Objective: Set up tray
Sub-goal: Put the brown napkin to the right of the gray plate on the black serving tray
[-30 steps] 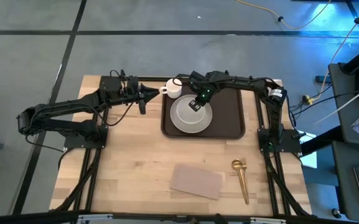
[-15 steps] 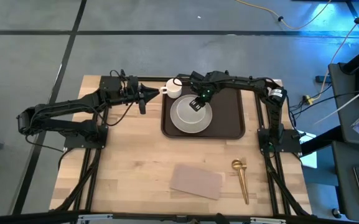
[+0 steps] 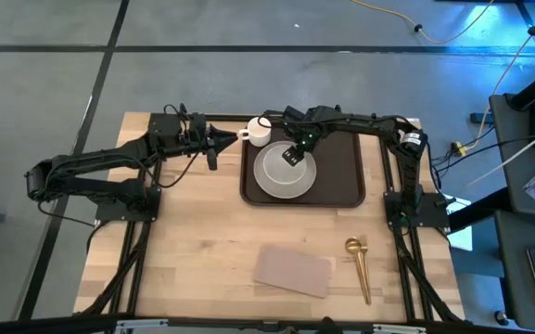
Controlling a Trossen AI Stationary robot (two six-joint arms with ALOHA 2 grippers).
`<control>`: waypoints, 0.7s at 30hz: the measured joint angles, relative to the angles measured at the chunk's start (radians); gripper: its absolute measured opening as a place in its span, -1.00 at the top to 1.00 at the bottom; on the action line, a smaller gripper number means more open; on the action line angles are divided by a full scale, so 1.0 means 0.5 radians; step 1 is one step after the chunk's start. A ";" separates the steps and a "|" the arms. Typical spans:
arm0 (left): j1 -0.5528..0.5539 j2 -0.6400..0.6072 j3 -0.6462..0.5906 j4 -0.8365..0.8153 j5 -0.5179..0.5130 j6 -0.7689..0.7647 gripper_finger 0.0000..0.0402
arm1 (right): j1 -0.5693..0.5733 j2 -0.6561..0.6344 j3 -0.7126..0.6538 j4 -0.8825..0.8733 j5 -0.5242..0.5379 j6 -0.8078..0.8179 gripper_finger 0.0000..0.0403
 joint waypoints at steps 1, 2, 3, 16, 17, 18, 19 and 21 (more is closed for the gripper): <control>0.000 0.000 0.000 0.000 0.000 0.000 0.71 | 0.000 -0.001 0.002 -0.002 0.000 0.001 -0.14; 0.000 0.000 0.000 0.000 0.000 0.000 0.71 | 0.000 -0.001 0.011 -0.012 0.000 0.001 -0.15; 0.000 0.000 0.000 0.000 0.000 0.000 0.71 | 0.000 -0.001 0.024 -0.021 0.002 -0.001 -0.15; 0.000 0.000 0.000 0.000 0.000 0.000 0.71 | 0.022 -0.003 0.786 -0.676 0.072 -0.130 -0.15; 0.000 0.000 0.000 0.000 0.000 0.001 0.71 | 0.041 -0.003 0.871 -0.746 0.038 -0.156 -0.15; 0.000 0.000 0.000 0.000 0.000 0.001 0.71 | 0.068 -0.004 0.953 -0.808 -0.007 -0.166 -0.15; 0.000 0.000 0.000 0.000 0.000 0.001 0.71 | 0.107 -0.004 1.029 -0.857 -0.060 -0.169 -0.15; 0.000 0.000 0.000 0.000 0.000 0.002 0.71 | 0.207 -0.005 1.155 -0.943 -0.166 -0.195 -0.15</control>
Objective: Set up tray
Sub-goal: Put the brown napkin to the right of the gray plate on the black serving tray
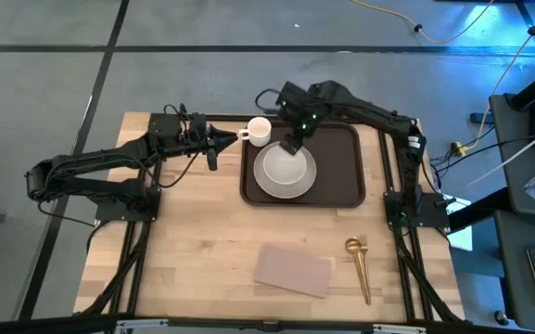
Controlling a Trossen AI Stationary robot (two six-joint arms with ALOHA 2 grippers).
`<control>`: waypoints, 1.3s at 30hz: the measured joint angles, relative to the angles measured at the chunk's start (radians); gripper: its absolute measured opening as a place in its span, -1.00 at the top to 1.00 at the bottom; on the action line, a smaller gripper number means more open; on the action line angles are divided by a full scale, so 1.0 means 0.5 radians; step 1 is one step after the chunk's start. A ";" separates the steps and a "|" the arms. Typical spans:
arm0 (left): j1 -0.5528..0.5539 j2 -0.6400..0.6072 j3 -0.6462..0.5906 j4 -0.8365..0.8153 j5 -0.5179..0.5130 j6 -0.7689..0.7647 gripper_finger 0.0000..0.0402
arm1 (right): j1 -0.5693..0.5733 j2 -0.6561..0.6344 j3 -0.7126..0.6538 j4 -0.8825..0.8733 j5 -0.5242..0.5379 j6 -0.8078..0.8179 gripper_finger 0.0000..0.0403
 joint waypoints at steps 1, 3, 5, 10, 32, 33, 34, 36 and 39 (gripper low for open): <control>0.000 0.000 0.000 0.000 0.000 0.003 0.71 | 0.061 -0.001 0.044 -0.028 -0.048 -0.027 -0.15; 0.000 0.000 0.000 -0.001 0.000 0.030 0.71 | 0.198 -0.002 0.098 -0.041 -0.110 -0.094 -0.15; 0.000 0.000 0.000 0.000 0.001 0.052 0.71 | 0.349 -0.002 0.108 -0.032 -0.142 -0.164 -0.15; -0.001 0.000 0.000 -0.004 0.077 0.069 0.71 | 0.721 0.000 -0.001 0.001 -0.086 0.039 -0.15; -0.119 -0.001 0.001 -0.050 0.282 0.286 0.71 | 1.477 0.005 -1.165 0.787 0.039 0.826 -0.15; -0.126 -0.001 0.001 -0.050 0.282 0.285 0.71 | 1.510 0.005 -1.198 0.826 0.045 0.848 -0.15; -0.134 -0.001 0.001 -0.050 0.281 0.284 0.71 | 1.547 0.005 -1.228 0.865 0.068 0.879 -0.15; -0.147 -0.001 0.001 -0.049 0.281 0.280 0.71 | 1.614 0.005 -1.284 0.975 0.119 0.929 -0.15; -0.161 -0.001 0.001 -0.049 0.264 0.279 0.71 | 1.703 0.005 -1.353 1.113 0.199 0.980 -0.15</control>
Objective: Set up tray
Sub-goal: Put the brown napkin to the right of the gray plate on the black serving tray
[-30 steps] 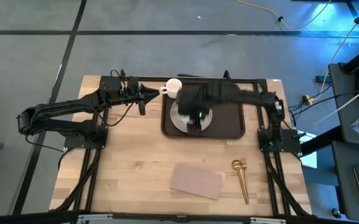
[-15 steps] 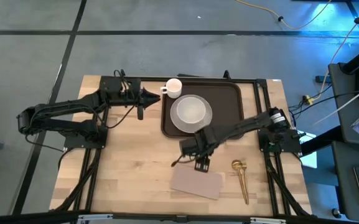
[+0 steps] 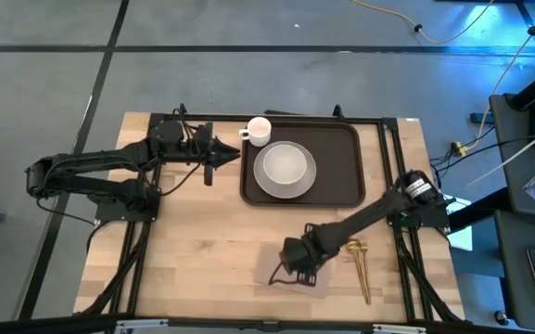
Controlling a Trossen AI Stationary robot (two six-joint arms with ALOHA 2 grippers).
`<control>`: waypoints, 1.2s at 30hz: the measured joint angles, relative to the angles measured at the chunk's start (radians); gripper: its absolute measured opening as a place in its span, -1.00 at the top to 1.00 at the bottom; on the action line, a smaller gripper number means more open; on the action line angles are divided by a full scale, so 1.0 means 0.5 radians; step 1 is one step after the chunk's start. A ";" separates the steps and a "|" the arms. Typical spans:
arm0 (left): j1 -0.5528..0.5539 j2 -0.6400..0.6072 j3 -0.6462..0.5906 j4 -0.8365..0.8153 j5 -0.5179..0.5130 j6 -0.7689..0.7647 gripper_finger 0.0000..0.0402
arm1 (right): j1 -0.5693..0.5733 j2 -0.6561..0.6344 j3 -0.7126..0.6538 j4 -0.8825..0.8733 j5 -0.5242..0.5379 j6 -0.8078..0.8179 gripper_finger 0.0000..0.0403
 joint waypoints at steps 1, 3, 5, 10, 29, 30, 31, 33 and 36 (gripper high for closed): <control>-0.001 0.000 0.000 0.000 -0.002 -0.002 0.71 | 0.023 0.000 -0.026 0.063 0.038 0.009 -0.15; -0.001 0.000 0.000 0.001 -0.005 -0.014 0.71 | 0.066 0.000 -0.077 0.123 0.126 0.060 -0.15; -0.001 0.000 0.000 0.001 -0.005 -0.014 0.71 | 0.095 0.000 -0.115 0.120 0.204 0.112 -0.15; -0.001 0.000 0.000 0.002 -0.005 -0.014 0.71 | 0.112 0.004 -0.200 0.212 0.280 0.155 -0.15; -0.001 -0.001 0.000 -0.070 -0.005 -0.015 0.71 | 0.160 0.051 -0.066 0.383 0.314 -0.114 -0.15; -0.001 -0.001 0.000 -0.070 -0.005 -0.015 0.71 | 0.157 0.068 -0.066 0.400 0.332 -0.158 -0.15; -0.001 -0.001 0.000 -0.071 -0.005 -0.012 0.71 | 0.157 0.086 -0.066 0.447 0.351 -0.201 -0.15; -0.001 -0.001 0.000 -0.083 -0.005 -0.005 0.71 | 0.158 0.131 -0.065 0.518 0.347 -0.304 -0.15; -0.001 -0.001 0.000 -0.099 -0.004 -0.003 0.71 | 0.159 0.216 -0.057 0.575 0.269 -0.368 -0.15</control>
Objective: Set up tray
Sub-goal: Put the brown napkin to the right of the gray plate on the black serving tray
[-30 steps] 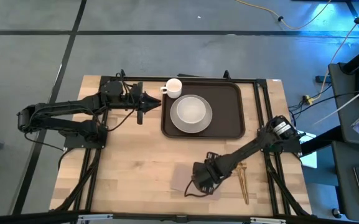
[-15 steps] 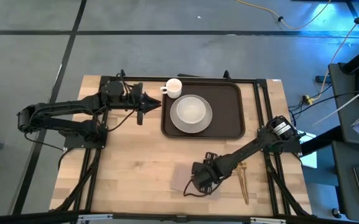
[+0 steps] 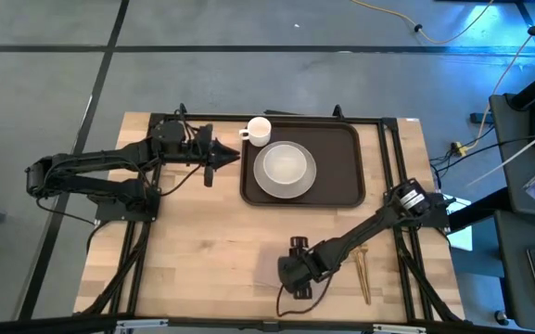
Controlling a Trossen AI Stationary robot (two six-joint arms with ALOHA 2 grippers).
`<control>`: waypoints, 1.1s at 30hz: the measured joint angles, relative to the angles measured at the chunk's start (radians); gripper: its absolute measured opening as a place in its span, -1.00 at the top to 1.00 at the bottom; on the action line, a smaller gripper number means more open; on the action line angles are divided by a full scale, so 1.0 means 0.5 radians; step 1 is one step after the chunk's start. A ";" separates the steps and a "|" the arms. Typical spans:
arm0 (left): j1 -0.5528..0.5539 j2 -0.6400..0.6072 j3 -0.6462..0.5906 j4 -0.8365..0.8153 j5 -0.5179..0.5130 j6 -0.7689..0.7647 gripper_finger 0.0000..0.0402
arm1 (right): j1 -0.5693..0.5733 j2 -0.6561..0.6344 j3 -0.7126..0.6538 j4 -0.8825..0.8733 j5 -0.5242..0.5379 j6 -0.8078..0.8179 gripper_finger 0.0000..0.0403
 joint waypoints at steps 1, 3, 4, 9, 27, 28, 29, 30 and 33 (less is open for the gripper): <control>0.000 0.000 0.000 -0.007 0.000 -0.002 0.71 | -0.003 0.030 0.005 -0.002 -0.041 0.001 -0.15; 0.000 0.000 0.000 -0.031 0.001 -0.011 0.71 | -0.013 0.094 0.018 0.005 -0.135 0.057 -0.11; 0.000 0.000 0.000 -0.040 0.001 -0.011 0.71 | -0.017 0.112 0.022 0.014 -0.181 0.087 -0.07; 0.000 0.000 0.000 -0.095 0.001 -0.014 0.71 | -0.016 0.123 0.024 0.014 -0.155 0.143 0.24; 0.000 0.000 0.000 -0.159 0.003 -0.013 0.71 | -0.011 0.147 0.021 0.050 0.030 0.051 0.95; 0.000 0.000 0.000 -0.167 0.003 -0.013 0.71 | -0.011 0.147 0.022 0.051 0.030 0.078 0.95; 0.000 0.000 0.000 -0.169 0.004 -0.013 0.71 | -0.011 0.147 0.027 0.045 0.032 0.121 0.95; 0.000 0.000 0.000 -0.168 0.004 -0.013 0.71 | -0.011 0.146 0.029 0.045 0.032 0.154 0.97; 0.000 -0.003 0.000 -0.167 0.005 -0.013 0.71 | -0.012 0.076 0.015 0.034 0.041 0.250 0.98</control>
